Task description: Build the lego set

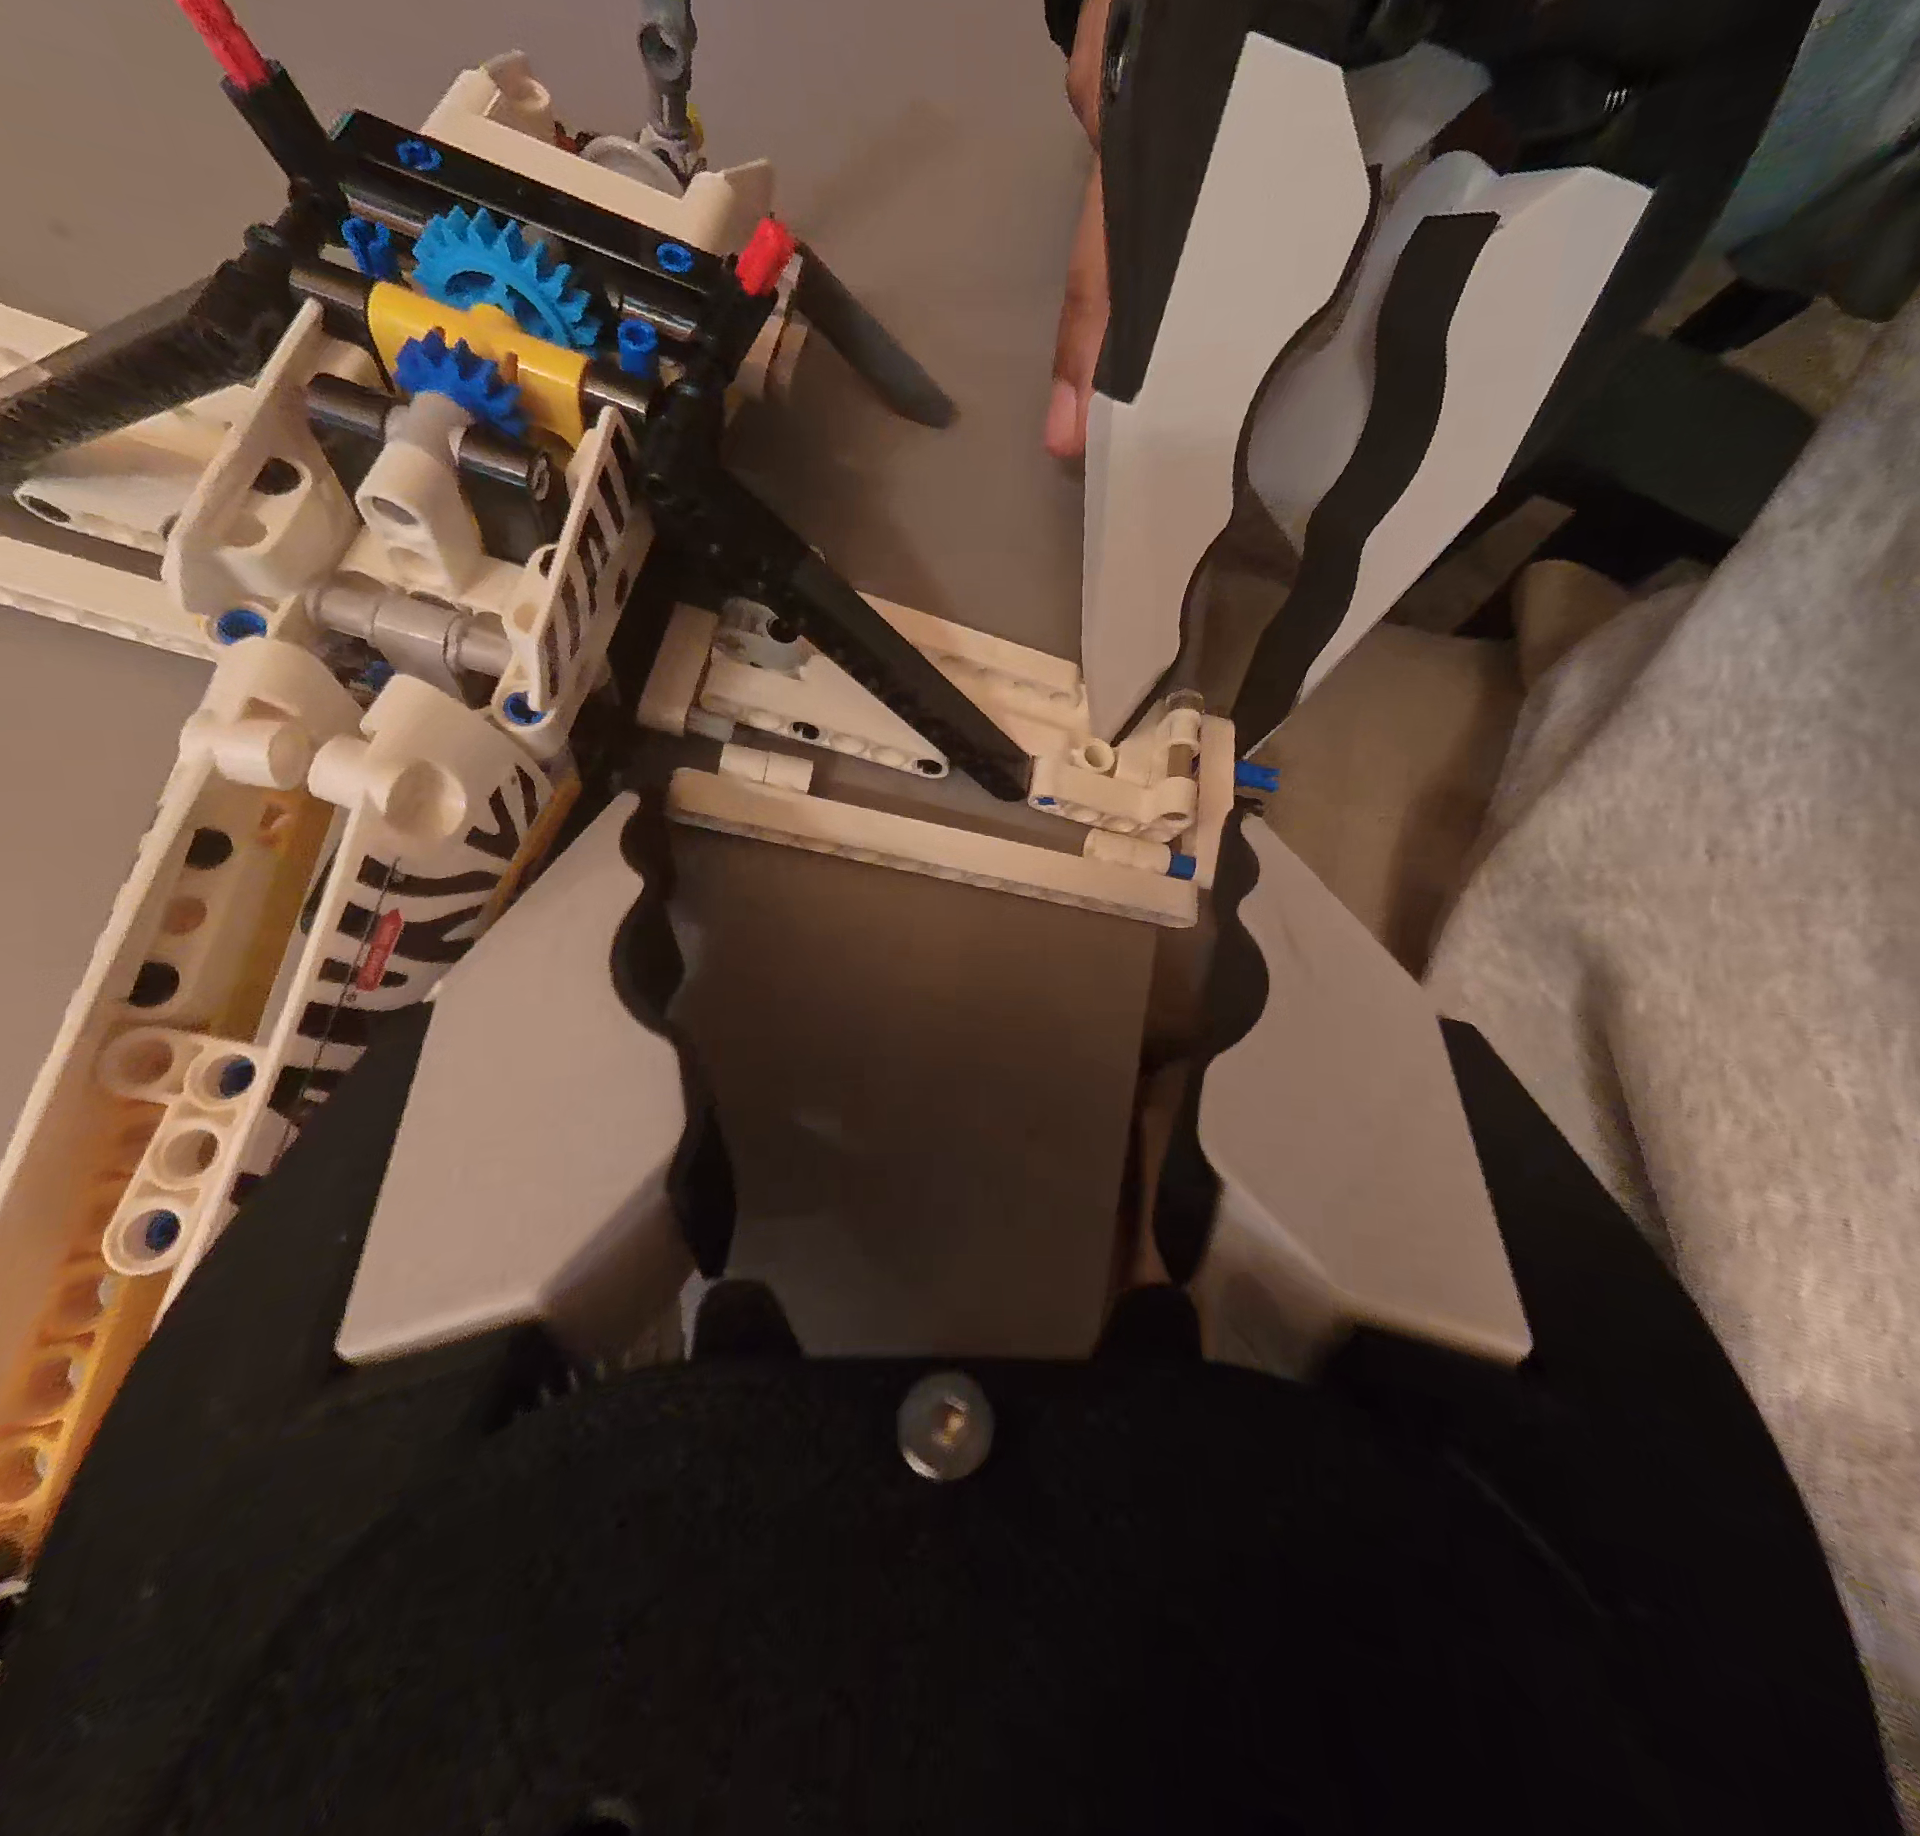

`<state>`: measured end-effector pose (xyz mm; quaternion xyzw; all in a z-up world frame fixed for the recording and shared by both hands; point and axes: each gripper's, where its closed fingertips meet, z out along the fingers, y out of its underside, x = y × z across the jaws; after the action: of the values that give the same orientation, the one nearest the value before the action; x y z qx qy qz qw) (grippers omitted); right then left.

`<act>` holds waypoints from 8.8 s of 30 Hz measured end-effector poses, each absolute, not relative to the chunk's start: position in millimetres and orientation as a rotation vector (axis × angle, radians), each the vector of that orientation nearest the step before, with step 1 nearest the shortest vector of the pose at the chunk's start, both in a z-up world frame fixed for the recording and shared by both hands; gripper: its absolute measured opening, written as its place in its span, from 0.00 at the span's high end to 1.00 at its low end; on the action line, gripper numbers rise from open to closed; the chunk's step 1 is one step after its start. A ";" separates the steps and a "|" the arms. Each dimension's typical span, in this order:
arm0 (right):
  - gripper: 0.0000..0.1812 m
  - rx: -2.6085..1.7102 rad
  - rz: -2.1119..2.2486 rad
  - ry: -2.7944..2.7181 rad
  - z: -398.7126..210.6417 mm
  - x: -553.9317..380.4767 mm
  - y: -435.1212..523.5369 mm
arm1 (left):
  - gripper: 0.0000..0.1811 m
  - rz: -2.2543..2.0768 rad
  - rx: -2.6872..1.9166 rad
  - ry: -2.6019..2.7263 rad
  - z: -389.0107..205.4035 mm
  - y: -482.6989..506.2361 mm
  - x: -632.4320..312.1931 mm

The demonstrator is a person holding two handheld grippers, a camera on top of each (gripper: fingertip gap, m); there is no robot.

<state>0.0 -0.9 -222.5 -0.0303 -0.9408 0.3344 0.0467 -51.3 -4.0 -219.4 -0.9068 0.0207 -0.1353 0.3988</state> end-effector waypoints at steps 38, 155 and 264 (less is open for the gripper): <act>0.86 -0.130 1.061 -2.800 -221.8 -0.4 -3.6 | 0.31 -0.193 -2.329 0.096 -222.9 -7.1 -40.1; 0.88 -0.799 0.829 -2.232 -217.0 0.8 -7.7 | 0.77 -0.048 -2.732 0.470 -227.7 1.6 -116.3; 0.81 -0.350 1.023 -2.642 -214.4 -21.2 11.1 | 0.75 -0.041 -2.429 0.006 -228.2 -16.0 -14.5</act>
<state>-21.2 11.1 -214.4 -0.1212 -0.9160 0.3546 0.1431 -14.5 -16.0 -228.2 -0.9372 0.0022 -0.0157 0.3485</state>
